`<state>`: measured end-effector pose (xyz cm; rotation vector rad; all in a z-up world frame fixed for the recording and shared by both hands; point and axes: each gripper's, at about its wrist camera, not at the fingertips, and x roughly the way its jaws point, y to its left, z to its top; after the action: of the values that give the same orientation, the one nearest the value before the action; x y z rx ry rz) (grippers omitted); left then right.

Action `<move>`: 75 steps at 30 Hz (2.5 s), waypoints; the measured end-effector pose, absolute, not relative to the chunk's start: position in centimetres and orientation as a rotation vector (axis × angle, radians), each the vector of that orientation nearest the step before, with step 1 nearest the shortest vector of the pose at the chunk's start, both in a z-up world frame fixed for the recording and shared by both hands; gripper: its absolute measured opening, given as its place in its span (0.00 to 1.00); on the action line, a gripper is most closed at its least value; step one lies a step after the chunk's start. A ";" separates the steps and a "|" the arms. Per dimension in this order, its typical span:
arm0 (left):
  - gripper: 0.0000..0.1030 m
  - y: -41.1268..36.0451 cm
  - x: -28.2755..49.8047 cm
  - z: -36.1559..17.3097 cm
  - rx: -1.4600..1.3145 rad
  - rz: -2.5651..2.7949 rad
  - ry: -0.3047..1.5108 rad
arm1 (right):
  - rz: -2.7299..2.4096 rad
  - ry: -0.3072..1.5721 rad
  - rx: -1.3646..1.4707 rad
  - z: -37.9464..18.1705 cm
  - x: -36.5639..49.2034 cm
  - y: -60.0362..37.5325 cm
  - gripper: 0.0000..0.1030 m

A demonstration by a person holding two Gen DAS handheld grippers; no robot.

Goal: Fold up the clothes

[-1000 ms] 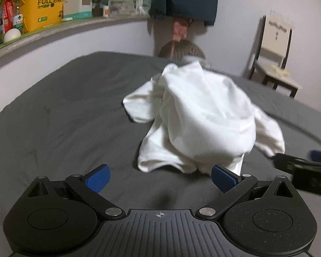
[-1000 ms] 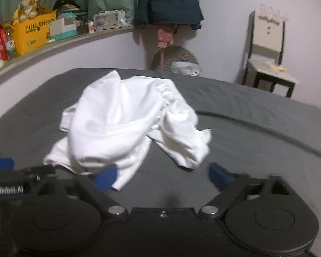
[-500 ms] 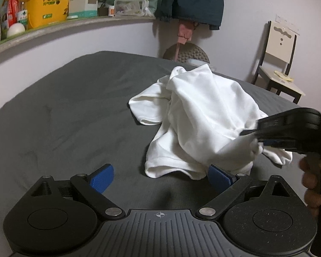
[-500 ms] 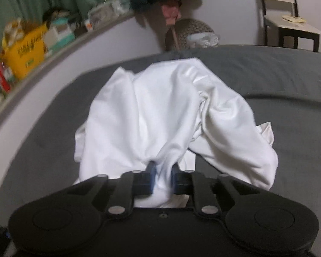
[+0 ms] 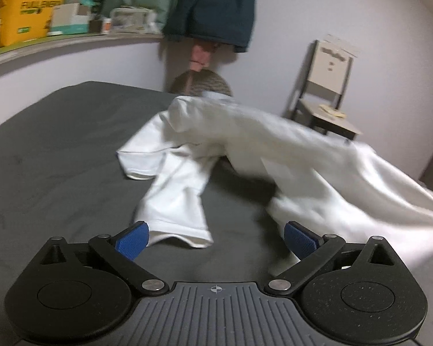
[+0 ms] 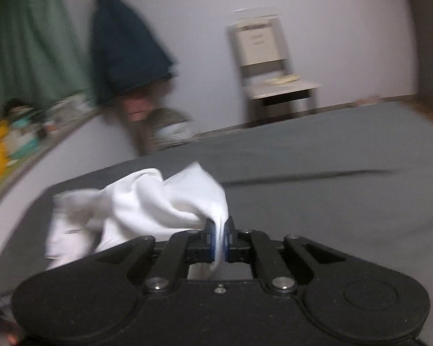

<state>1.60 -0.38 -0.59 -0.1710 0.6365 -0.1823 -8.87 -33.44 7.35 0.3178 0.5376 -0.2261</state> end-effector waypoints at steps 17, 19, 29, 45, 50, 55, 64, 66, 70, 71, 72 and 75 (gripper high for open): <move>0.98 -5.7 -0.6 0.3 0.045 -0.305 0.631 | -0.162 0.679 0.162 4.9 -3.3 -31.4 0.74; 0.98 -5.8 -0.6 0.1 0.057 -0.314 0.626 | -0.155 0.696 0.144 4.6 -2.6 -31.1 0.51; 0.98 -5.2 -1.4 0.6 0.001 -0.412 0.572 | -0.363 0.670 0.284 6.3 -12.6 -37.7 0.05; 0.98 -10.1 -5.1 1.6 0.091 -0.564 0.582 | -0.175 0.629 0.130 7.0 -16.1 -35.8 0.67; 0.98 -12.4 -5.5 0.3 0.215 -0.600 0.568 | 0.047 0.729 0.056 4.1 -2.9 -31.1 0.58; 0.98 -11.3 -4.3 0.0 0.179 -0.570 0.594 | -0.005 0.781 0.142 4.0 0.3 -32.3 0.08; 0.98 -8.0 -3.0 1.0 -0.027 -0.538 0.601 | -0.589 0.428 0.429 10.2 -15.4 -46.4 0.07; 0.98 -8.2 -3.4 1.0 -0.030 -0.551 0.603 | -0.630 0.595 0.472 7.3 -16.1 -49.2 0.08; 0.98 -9.4 -4.4 0.7 0.066 -0.541 0.592 | -0.603 0.732 0.437 5.1 -17.6 -49.6 0.25; 0.98 -9.6 -4.6 0.6 0.088 -0.535 0.593 | -0.573 0.697 0.408 5.7 -18.1 -48.6 0.48; 0.98 -9.9 -4.7 0.6 0.106 -0.532 0.595 | -0.505 0.660 0.391 6.3 -18.0 -47.2 0.61; 0.98 -10.1 -4.5 0.8 0.123 -0.527 0.599 | -0.246 0.618 0.346 7.5 -16.7 -43.3 0.76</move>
<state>-4.45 -10.10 0.79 0.1228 0.5985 -0.5268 -16.73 -43.25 7.46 0.3457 0.6180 -0.2460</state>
